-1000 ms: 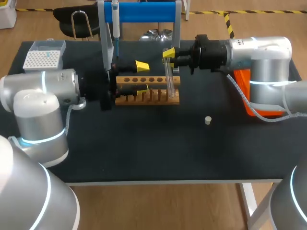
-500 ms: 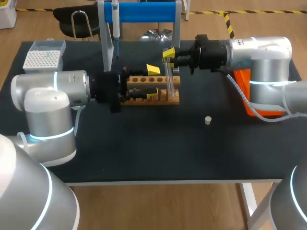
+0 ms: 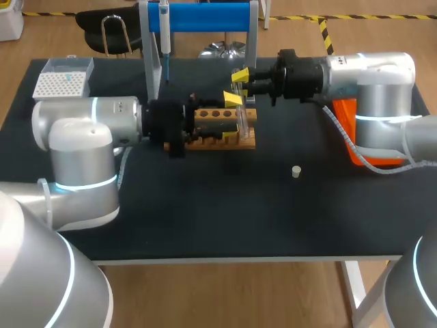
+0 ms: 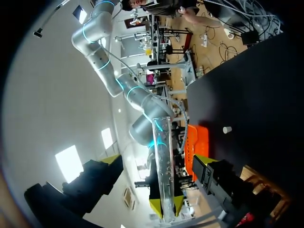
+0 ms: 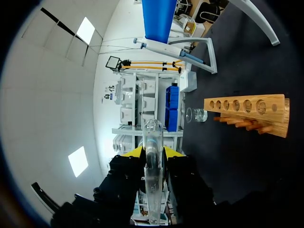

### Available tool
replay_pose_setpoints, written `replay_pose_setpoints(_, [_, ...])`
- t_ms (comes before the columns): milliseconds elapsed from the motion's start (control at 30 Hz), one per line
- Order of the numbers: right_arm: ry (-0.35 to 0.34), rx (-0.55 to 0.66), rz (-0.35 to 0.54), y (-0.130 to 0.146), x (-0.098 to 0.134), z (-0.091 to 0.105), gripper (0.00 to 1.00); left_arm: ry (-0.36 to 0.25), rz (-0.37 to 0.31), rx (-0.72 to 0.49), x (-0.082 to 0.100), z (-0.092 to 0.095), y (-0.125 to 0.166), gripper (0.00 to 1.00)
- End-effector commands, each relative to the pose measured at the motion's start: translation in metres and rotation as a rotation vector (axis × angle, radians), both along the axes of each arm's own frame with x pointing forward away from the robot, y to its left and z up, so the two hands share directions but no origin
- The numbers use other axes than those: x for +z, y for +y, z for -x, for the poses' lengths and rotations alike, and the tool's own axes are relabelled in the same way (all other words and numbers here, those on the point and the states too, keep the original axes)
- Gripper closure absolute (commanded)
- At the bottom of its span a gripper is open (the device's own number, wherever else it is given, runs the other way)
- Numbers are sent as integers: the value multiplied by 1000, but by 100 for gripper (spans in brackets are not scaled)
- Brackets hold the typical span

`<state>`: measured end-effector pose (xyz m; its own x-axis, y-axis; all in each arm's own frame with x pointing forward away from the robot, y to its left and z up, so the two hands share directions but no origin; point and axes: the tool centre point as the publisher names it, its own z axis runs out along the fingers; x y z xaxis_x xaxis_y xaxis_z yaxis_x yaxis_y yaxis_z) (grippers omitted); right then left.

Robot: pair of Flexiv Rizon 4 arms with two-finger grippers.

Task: Invert the test tube, pick up the pipette, mount the tip to pipette, aspirate from beaker and dispense into the tube, eject the tip, return the pipette, and cap with the stopper.

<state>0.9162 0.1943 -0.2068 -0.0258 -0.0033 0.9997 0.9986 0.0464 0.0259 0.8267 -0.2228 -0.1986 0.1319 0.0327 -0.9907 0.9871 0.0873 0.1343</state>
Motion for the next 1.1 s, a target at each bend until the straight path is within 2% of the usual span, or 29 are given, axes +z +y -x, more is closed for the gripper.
replay_pose_setpoints(33, [-1, -3, 3, 0, 1, 1, 100, 1, -4, -6, 0, -5, -8, 17])
replay_pose_setpoints(167, [-1, -3, 3, 0, 1, 1, 100, 7, -7, -11, 0, -5, -11, 25])
replay_pose_setpoints(267, [-1, -3, 3, 0, 1, 1, 100, 11, -6, -15, 0, -5, -14, 24])
replay_pose_setpoints(500, [-1, -3, 3, 0, 1, 1, 100, 19, -4, -29, -1, -4, -19, 32])
replay_pose_setpoints(567, [-1, -3, 3, 0, 1, 1, 100, 21, -3, -31, -1, -4, -20, 38])
replay_pose_setpoints(700, [-1, -3, 3, 0, 1, 1, 100, 27, -4, -35, -2, -3, -20, 41])
replay_pose_setpoints(767, [-1, -3, 3, 0, 1, 1, 100, 31, -3, -38, -2, -3, -20, 46])
replay_pose_setpoints(1100, [-1, -3, 3, 0, 1, 1, 100, 56, -4, -44, -4, -2, -21, 44])
